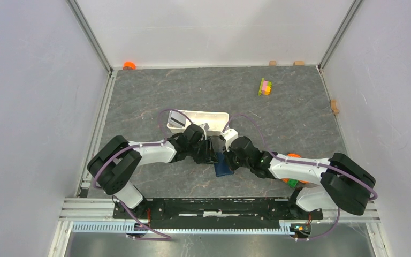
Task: Put the credit cards into the card holder
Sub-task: Close the card holder at the center of the board, then reset both arms
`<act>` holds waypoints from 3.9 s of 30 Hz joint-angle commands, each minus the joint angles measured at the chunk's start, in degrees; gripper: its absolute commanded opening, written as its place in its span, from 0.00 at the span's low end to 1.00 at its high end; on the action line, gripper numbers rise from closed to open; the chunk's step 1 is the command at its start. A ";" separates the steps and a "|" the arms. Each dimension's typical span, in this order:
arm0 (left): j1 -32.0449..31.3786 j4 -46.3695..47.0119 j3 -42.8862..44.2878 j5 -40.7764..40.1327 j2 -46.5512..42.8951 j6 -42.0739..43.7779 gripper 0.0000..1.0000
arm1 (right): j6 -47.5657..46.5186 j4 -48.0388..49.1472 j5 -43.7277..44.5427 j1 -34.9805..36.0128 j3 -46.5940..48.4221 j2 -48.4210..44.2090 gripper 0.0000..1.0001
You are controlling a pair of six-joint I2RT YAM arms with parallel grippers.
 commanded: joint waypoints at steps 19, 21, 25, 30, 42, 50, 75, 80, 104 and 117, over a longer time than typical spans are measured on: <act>-0.20 -3.52 1.16 -3.18 1.83 1.72 0.42 | 8.42 -3.51 6.78 0.59 -10.88 -0.17 0.00; -0.20 -3.56 1.17 -3.25 1.70 1.88 0.42 | 8.71 -2.90 6.59 0.03 -11.28 0.16 0.00; -0.20 -3.73 1.20 -3.77 0.90 2.24 0.42 | 7.95 -0.53 2.71 -2.46 -11.35 -0.15 0.00; -0.20 -4.45 1.41 -4.66 0.00 3.21 0.42 | 7.79 2.54 -3.47 -9.77 -12.54 1.08 0.00; -0.20 -5.77 2.18 -5.46 -3.11 4.74 0.42 | 12.82 13.15 -21.02 -22.24 -16.67 14.98 0.00; -0.11 -7.22 1.94 -3.95 -11.86 5.28 0.44 | 16.66 11.96 -24.74 -28.40 -14.02 23.17 0.00; 7.66 -15.57 5.32 -6.33 -30.31 15.93 0.48 | 20.52 3.89 -24.92 -31.71 2.94 43.81 0.00; 12.51 -16.78 4.93 -6.52 -33.09 17.27 0.49 | 21.23 5.50 -25.13 -30.69 3.56 45.87 0.00; 32.03 -32.64 8.33 -20.83 -41.48 26.81 1.00 | -4.82 -12.30 -28.41 -29.80 6.58 -6.70 0.70; 31.97 -30.93 6.62 -28.89 -51.39 30.19 1.00 | -13.63 -5.56 19.15 -32.54 -4.30 -32.05 0.90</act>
